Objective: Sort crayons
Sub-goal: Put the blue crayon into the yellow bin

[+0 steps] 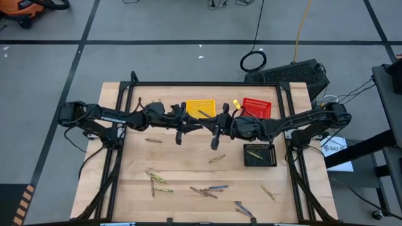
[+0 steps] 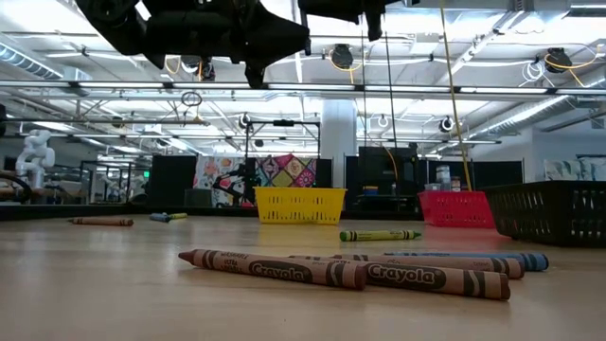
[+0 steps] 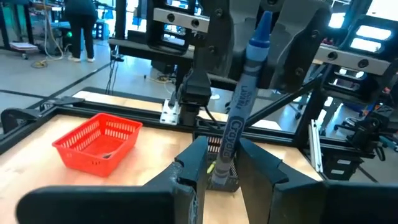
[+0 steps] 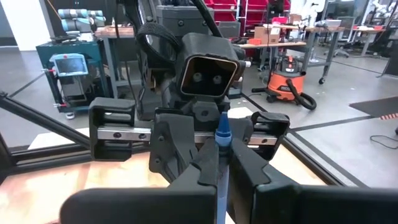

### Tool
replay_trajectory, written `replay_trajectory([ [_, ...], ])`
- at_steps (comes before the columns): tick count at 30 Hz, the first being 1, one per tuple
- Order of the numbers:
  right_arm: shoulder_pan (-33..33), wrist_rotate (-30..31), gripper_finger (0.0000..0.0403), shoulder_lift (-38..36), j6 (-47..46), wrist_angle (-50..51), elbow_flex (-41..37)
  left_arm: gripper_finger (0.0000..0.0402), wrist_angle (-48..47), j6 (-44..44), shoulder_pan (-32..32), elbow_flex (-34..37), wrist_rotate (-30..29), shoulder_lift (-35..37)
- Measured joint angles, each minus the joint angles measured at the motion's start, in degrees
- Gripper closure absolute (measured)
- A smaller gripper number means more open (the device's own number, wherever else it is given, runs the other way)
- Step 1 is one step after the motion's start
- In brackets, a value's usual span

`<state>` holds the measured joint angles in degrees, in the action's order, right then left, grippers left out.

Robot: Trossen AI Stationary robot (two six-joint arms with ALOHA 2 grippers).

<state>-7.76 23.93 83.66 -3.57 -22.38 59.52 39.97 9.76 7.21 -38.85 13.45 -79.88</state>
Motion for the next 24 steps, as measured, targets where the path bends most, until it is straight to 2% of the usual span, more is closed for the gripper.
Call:
replay_trajectory([
  [10, 0.8, -0.4, 0.0403, 0.8, -0.4, -0.8, 0.0, 0.0324, 0.1, -0.1, 0.3, 0.0, 0.1, 0.0],
  [15, 1.9, -4.6, 0.0403, 3.4, -0.3, -3.5, 0.0, 0.0328, 0.1, -0.3, 0.3, 0.0, 0.4, 0.0],
  [22, 2.0, -4.4, 0.0403, 3.4, -0.4, -3.3, 0.0, 0.0387, -0.2, -2.0, 0.2, 0.0, 0.5, 0.0],
  [24, 2.0, -4.4, 0.0403, 3.4, -0.4, -3.2, 0.0, 0.0391, -0.2, -3.1, 0.2, 0.0, 0.5, 0.0],
])
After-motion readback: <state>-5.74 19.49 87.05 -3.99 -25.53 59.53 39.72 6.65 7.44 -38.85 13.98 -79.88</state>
